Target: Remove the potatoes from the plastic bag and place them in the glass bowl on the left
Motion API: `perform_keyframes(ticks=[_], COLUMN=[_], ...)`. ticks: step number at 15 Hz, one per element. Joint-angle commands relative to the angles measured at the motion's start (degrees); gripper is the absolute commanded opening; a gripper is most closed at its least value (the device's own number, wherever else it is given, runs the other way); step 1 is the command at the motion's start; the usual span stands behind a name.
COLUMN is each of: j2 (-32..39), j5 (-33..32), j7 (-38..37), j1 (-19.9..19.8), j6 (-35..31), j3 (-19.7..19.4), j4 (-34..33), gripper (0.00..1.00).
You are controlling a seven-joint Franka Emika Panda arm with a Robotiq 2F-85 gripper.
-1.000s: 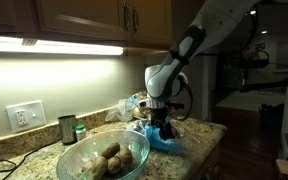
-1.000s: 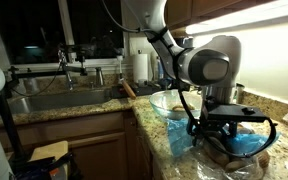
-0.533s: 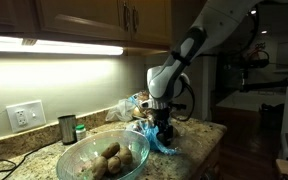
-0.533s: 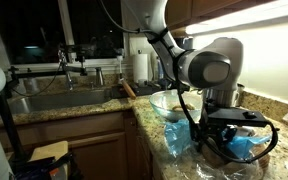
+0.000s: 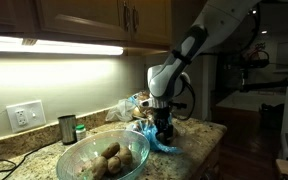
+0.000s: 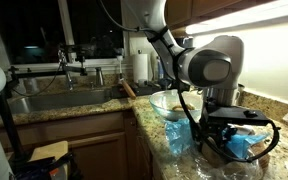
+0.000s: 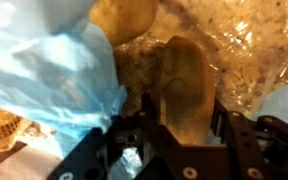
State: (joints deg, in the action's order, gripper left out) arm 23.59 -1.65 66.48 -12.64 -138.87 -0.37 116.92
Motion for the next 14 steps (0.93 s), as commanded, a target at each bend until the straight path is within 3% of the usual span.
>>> perform_keyframes(ticks=[1, 14], j2=[-6.4, -16.8], j5=[-0.4, 0.0], j7=[-0.6, -5.7], j1=[0.3, 2.7], j6=[0.7, 3.2], j3=[-0.3, -1.1], j4=[4.6, 7.1], gripper=[0.29, 0.29])
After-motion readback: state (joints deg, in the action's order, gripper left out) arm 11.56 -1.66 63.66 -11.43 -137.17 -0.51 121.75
